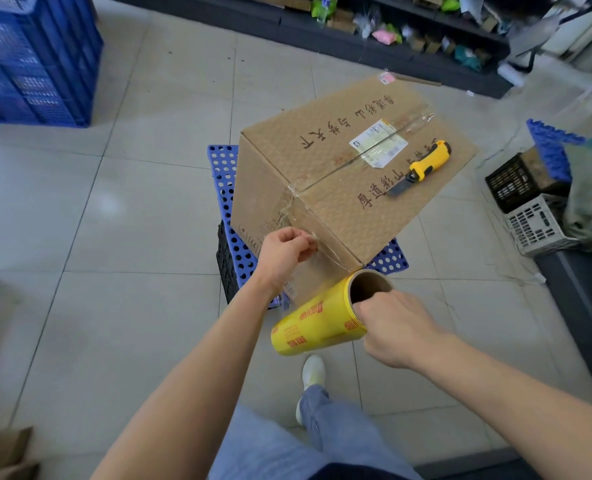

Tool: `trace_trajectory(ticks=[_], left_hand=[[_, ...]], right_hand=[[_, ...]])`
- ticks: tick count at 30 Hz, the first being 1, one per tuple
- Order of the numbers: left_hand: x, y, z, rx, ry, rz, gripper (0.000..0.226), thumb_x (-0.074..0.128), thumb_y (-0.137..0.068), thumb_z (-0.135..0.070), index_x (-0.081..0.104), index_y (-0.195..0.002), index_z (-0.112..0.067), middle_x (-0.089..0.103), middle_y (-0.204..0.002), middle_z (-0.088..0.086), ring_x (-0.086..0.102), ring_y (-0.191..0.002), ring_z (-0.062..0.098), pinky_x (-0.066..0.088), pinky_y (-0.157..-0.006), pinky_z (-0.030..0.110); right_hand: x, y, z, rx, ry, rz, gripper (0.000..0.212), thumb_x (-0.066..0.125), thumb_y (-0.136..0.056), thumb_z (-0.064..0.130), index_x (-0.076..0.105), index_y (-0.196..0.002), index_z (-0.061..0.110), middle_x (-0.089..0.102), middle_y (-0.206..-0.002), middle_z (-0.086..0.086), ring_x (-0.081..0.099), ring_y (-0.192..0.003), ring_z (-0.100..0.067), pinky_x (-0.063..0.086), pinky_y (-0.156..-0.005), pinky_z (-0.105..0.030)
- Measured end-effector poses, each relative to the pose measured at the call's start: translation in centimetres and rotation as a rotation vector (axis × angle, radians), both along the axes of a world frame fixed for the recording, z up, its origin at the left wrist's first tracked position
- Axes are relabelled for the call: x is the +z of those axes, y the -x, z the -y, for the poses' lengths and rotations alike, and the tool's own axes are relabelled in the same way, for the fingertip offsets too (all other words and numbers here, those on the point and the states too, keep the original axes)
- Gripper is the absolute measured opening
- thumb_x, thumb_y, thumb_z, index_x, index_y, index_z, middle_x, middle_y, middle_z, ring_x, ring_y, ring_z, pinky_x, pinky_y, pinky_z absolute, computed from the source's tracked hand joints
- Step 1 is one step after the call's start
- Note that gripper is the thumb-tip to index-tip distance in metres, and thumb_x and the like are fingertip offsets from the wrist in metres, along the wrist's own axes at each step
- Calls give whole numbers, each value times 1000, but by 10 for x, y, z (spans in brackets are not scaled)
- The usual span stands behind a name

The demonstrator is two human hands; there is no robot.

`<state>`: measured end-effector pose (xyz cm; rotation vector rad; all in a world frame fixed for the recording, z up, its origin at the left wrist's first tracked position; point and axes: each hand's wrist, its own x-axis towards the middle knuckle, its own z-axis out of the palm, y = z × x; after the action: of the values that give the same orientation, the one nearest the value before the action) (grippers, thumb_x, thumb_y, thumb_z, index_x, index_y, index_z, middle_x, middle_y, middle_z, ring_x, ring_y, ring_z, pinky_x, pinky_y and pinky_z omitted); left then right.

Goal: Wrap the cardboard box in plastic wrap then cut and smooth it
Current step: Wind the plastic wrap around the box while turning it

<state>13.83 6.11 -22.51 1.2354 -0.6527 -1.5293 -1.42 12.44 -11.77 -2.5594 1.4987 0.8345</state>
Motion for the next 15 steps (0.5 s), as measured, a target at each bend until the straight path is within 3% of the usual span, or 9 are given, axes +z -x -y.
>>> trace_trajectory(ticks=[6,10,13,15], left_hand=[[-19,-18,0,114,-55,-19,26,42,-85,12,60,-87,-7,67,-81,6,65,-71,16,56,-72,27],[-78,-12,-24,12,-336,181,16,46,-91,-1,58,-85,-9,58,-75,6,54,-64,15,49,-62,25],[-117,5,-52,-138,-525,251,19,45,-91,-4,49,-73,-11,45,-66,4,40,-56,15,35,-51,26],[-131,15,-68,-154,-604,236,21,45,-92,-5,47,-72,-11,41,-66,4,36,-56,15,30,-52,27]], right_hand=[[4,-1,-1,8,5,-3,23,48,-85,14,60,-105,14,63,-111,-10,58,-103,-32,33,-68,-31],[4,-1,-1,12,10,-1,22,48,-86,14,60,-105,12,63,-110,-11,58,-102,-33,33,-68,-32],[4,2,-1,43,13,-6,21,48,-85,14,60,-102,13,64,-109,-11,58,-101,-33,33,-67,-31],[6,6,0,67,11,15,12,48,-85,14,57,-93,17,64,-107,-11,58,-100,-33,32,-66,-31]])
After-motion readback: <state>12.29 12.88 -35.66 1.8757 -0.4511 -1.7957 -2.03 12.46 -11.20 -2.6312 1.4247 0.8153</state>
